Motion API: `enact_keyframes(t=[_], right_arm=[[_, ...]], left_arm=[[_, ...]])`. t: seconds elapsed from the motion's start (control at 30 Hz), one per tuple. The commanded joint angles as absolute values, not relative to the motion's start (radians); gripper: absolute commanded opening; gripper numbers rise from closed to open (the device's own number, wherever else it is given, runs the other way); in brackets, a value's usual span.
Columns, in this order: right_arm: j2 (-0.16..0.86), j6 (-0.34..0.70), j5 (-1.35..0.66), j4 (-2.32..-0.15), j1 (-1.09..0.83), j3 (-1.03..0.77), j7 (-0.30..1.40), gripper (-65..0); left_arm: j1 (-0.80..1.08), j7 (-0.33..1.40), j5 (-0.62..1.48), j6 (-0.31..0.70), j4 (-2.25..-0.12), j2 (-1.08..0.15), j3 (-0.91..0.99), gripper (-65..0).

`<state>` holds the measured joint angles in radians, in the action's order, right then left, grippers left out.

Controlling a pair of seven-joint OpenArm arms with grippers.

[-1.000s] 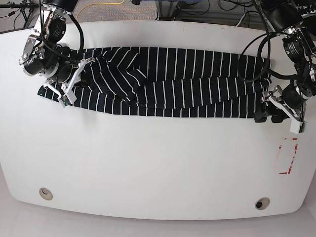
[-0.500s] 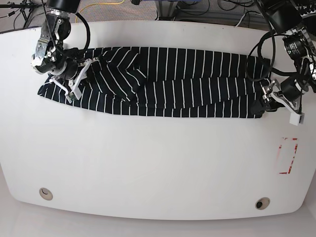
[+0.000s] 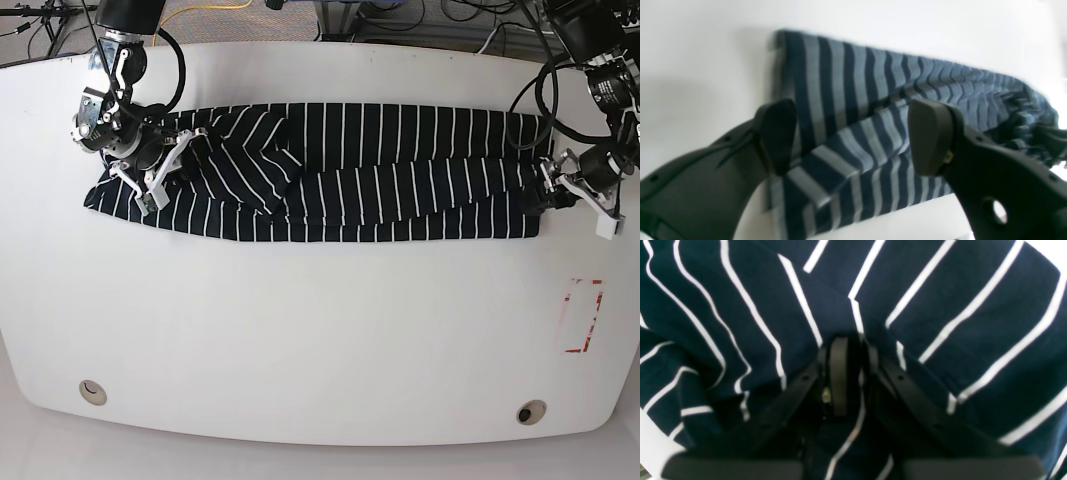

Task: Fold the T-shirt properly
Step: 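Grasp the folded shirt ends with both grippers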

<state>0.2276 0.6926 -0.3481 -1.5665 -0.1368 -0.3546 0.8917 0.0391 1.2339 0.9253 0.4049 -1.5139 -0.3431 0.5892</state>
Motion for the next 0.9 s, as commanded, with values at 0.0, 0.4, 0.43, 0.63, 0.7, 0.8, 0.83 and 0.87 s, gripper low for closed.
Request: enact_keyframes(t=[0.0, 0.4, 0.43, 0.63, 0.7, 0.8, 0.83, 0.87], right_arm=[[0.236, 0.698, -0.323, -1.561, -0.14, -0.355, 0.937, -57.1], [0.234, 0.698, -0.332, -1.566, -0.14, -0.357, 0.937, -57.1], [0.234, 0.698, -0.332, -1.567, -0.14, -0.357, 0.937, -57.1], [0.234, 0.698, -0.332, -1.567, -0.14, -0.357, 0.937, -57.1], [0.234, 0.698, -0.332, -1.567, -0.14, -0.358, 0.937, -57.1], [0.232, 0.698, -0.332, -1.567, -0.14, -0.358, 0.937, -57.1], [0.231, 0.698, -0.332, -1.567, -0.14, -0.358, 0.937, -57.1], [0.231, 0.698, -0.332, -1.567, -0.14, -0.358, 0.937, -57.1]], left_arm=[[0.048, 1.218, 0.951, 0.409, -1.527, -0.38, 0.591, -15.4], [0.074, 1.214, 0.819, 0.414, -1.471, -0.406, 0.588, -15.4], [0.071, 1.214, 0.806, 0.414, -1.454, -0.404, 0.588, -15.4], [0.068, 1.214, 0.797, 0.415, -1.415, -0.4, 0.584, -15.4], [0.056, 1.213, 0.797, 0.415, -1.408, -0.398, 0.562, -15.4], [0.031, 1.213, 0.797, 0.415, -1.369, -0.398, 0.509, -15.4], [0.025, 1.213, 0.797, 0.415, -1.356, -0.397, 0.49, -15.6], [0.019, 1.213, 0.797, 0.415, -1.345, -0.397, 0.478, -15.6]])
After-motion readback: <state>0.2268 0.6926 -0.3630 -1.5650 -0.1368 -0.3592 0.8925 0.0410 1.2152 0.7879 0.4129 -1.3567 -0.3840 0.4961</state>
